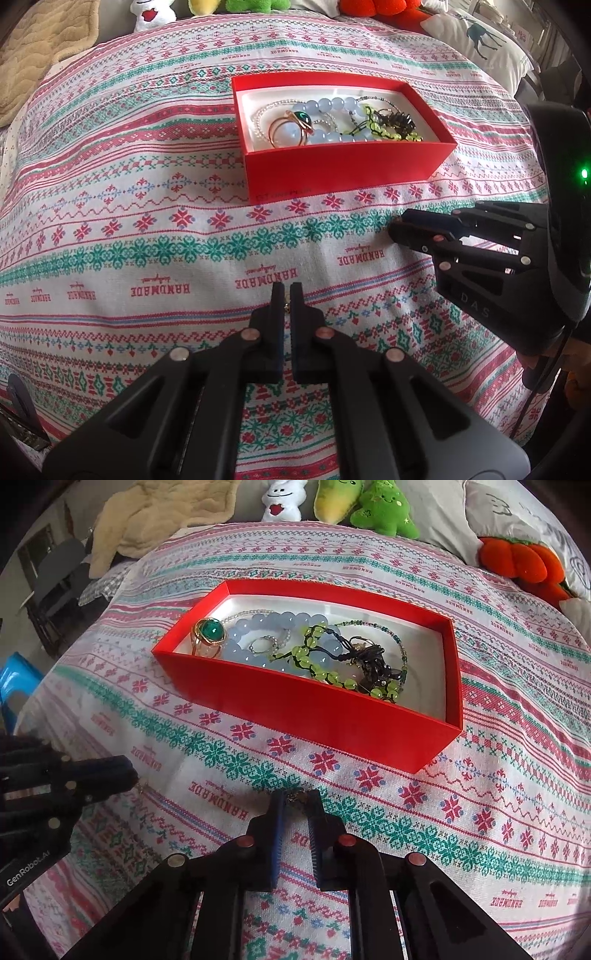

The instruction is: Organize jewelry

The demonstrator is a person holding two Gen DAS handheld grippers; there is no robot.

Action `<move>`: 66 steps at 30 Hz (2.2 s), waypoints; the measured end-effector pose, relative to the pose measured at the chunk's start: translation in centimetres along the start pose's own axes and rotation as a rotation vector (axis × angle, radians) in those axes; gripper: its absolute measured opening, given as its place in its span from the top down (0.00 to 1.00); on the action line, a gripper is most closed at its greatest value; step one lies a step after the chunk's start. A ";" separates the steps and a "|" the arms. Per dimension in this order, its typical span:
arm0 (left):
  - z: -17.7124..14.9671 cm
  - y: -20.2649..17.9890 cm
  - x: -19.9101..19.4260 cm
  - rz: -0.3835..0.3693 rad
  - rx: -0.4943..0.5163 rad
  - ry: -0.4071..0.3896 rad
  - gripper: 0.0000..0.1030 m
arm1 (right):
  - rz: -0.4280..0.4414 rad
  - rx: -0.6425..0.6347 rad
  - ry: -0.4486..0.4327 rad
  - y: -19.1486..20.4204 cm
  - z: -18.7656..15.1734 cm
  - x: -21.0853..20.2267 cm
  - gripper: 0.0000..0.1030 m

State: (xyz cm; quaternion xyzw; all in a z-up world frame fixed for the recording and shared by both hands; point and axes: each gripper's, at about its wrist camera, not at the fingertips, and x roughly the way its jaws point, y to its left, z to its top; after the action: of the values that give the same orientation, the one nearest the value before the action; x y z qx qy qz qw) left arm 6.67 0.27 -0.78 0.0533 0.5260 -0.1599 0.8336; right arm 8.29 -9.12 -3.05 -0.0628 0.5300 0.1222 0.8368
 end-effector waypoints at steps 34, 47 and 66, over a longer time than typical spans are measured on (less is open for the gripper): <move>0.7 1.7 -0.7 -0.094 -0.062 0.001 0.95 | 0.065 0.079 0.007 -1.2 0.0 -0.8 0.43; -1.3 1.0 0.6 -0.078 -0.014 0.041 0.65 | -0.018 -0.031 -0.034 0.4 -0.5 0.2 0.88; -0.5 0.2 2.2 -0.041 0.004 0.032 0.93 | 0.039 -0.008 -0.058 -0.9 -1.0 -2.4 0.93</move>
State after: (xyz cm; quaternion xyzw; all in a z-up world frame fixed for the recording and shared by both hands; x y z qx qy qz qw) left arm 7.18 0.12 -2.99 0.0465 0.5401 -0.1769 0.8215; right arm 6.65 -10.55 -1.38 -0.0524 0.5062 0.1423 0.8490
